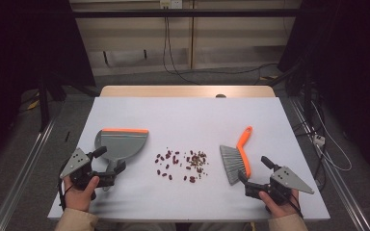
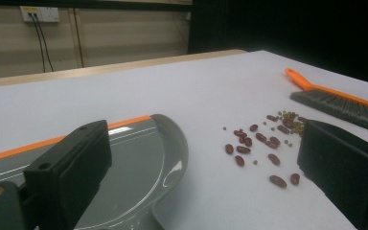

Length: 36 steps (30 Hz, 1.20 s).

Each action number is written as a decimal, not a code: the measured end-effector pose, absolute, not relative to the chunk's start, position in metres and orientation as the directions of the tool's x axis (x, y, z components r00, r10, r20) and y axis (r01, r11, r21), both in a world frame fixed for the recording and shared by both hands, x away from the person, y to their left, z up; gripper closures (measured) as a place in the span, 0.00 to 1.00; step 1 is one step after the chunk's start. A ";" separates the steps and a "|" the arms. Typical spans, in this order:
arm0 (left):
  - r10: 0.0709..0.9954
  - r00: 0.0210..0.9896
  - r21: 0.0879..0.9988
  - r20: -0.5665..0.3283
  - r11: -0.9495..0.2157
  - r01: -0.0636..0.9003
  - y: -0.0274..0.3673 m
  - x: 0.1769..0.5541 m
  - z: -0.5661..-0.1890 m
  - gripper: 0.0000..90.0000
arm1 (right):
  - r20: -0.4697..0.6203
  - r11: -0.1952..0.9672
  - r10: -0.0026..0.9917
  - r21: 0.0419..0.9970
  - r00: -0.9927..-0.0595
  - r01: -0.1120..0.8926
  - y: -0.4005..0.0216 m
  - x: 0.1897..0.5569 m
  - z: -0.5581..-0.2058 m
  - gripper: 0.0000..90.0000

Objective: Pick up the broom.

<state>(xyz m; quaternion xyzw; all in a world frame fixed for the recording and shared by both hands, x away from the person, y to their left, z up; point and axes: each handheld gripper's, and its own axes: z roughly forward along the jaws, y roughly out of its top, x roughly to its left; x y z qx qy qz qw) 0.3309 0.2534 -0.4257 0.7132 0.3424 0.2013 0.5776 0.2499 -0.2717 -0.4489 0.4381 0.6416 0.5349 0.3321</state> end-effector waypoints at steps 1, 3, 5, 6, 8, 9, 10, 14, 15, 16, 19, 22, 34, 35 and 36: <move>0.720 0.686 0.962 -0.109 -0.098 0.257 0.253 0.331 -0.426 0.05 | 0.047 0.039 0.918 0.978 -0.393 0.206 -0.272 0.250 -0.448 0.04; 0.720 0.686 0.962 -0.108 -0.099 0.255 0.254 0.331 -0.426 0.05 | 0.047 0.038 0.917 0.978 -0.395 0.206 -0.272 0.250 -0.448 0.04; 0.718 0.687 0.963 -0.108 -0.095 0.251 0.254 0.331 -0.425 0.05 | 0.046 0.039 0.918 0.978 -0.395 0.206 -0.272 0.251 -0.448 0.04; 0.720 0.686 0.964 -0.107 -0.095 0.249 0.254 0.331 -0.425 0.05 | 0.049 0.039 0.918 0.977 -0.394 0.210 -0.272 0.251 -0.448 0.04; 0.720 0.686 0.964 -0.109 -0.093 0.251 0.254 0.331 -0.425 0.05 | 0.047 0.040 0.920 0.976 -0.389 0.213 -0.272 0.252 -0.446 0.04; 0.720 0.685 0.963 -0.107 -0.095 0.251 0.254 0.331 -0.425 0.05 | 0.049 0.038 0.921 0.976 -0.386 0.215 -0.273 0.253 -0.446 0.03; 0.720 0.686 0.964 -0.106 -0.096 0.249 0.254 0.331 -0.425 0.05 | 0.050 0.037 0.923 0.975 -0.382 0.219 -0.273 0.254 -0.446 0.03; 0.719 0.687 0.963 -0.102 -0.102 0.250 0.253 0.331 -0.425 0.05 | 0.054 0.040 0.931 0.968 -0.362 0.247 -0.274 0.262 -0.443 0.03; 0.720 0.687 0.963 -0.100 -0.104 0.250 0.254 0.331 -0.425 0.05 | 0.049 0.047 0.933 0.965 -0.356 0.257 -0.275 0.265 -0.442 0.03; 0.720 0.686 0.963 -0.106 -0.097 0.251 0.253 0.332 -0.425 0.05 | 0.049 0.047 0.933 0.965 -0.356 0.257 -0.275 0.265 -0.442 0.03; 0.720 0.686 0.964 -0.104 -0.097 0.247 0.253 0.332 -0.424 0.05 | 0.059 0.037 0.941 0.961 -0.334 0.274 -0.278 0.279 -0.439 0.04; 0.720 0.687 0.964 -0.102 -0.098 0.247 0.254 0.332 -0.424 0.05 | 0.066 0.035 0.944 0.954 -0.322 0.297 -0.280 0.290 -0.437 0.04; 0.718 0.688 0.964 -0.100 -0.103 0.247 0.252 0.332 -0.424 0.05 | 0.094 0.014 0.964 0.916 -0.250 0.400 -0.283 0.328 -0.438 0.05; 0.719 0.688 0.964 -0.101 -0.101 0.247 0.252 0.332 -0.424 0.05 | 0.096 0.007 0.968 0.913 -0.233 0.407 -0.283 0.332 -0.438 0.05; 0.720 0.687 0.964 -0.101 -0.101 0.247 0.252 0.332 -0.424 0.05 | 0.101 0.000 0.970 0.912 -0.223 0.411 -0.283 0.335 -0.438 0.06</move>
